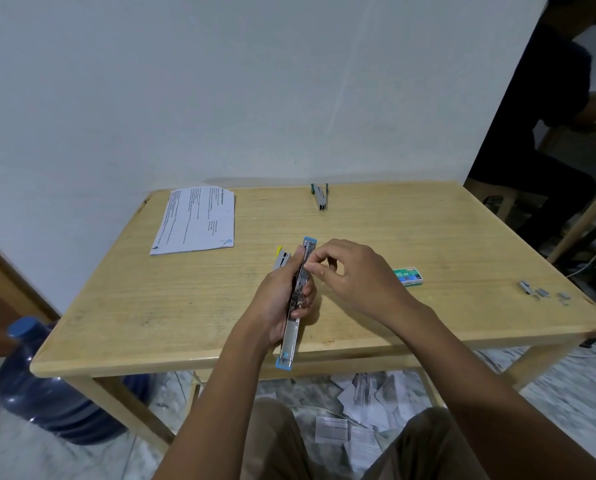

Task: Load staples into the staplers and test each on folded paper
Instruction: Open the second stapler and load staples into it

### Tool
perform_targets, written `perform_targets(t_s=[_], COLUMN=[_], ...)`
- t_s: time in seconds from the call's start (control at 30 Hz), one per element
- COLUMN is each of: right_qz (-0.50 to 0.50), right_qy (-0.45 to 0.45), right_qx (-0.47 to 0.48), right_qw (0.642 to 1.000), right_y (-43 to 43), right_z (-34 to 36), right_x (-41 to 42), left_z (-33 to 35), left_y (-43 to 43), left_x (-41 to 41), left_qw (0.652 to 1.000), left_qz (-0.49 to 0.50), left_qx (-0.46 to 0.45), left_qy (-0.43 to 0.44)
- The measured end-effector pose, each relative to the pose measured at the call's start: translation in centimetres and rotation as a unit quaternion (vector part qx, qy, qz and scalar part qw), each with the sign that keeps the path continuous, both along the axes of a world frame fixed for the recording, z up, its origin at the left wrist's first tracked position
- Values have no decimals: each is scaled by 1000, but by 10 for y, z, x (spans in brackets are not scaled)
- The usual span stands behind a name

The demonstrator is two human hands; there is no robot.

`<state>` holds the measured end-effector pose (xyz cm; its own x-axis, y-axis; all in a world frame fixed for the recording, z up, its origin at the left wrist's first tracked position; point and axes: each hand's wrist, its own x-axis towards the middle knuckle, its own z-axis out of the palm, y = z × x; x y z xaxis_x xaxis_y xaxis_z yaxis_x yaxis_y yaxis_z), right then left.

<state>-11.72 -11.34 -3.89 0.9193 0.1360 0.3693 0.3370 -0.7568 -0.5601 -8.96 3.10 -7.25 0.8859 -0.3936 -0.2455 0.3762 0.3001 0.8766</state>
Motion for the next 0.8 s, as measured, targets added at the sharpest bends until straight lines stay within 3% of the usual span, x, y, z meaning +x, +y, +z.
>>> perform_targets(t_s=[0.1,0.27,0.53,0.63,0.8], right_qz=[-8,-25,-56,-10,97], right_qy=[-32,-9,-35,-55,-37], right_qx=[-31,-35,16,11,-117], right_qw=[999,999,998,998,988], right_y=[4,9,13,5,-12], right_z=[-1,-8,-18,-17,-16], right_x=[-1,1,-1,-9,-11], left_z=[0,-1,-1,-3,-7], left_y=[0,-1,-1,0,0], left_x=[0,1,2,4,6], left_qw=[1000,1000,1000,999,998], left_qz=[2,9,0,-5,-8], left_qx=[-4,-7,-22,-25,-46], left_qy=[2,15,22,22,32])
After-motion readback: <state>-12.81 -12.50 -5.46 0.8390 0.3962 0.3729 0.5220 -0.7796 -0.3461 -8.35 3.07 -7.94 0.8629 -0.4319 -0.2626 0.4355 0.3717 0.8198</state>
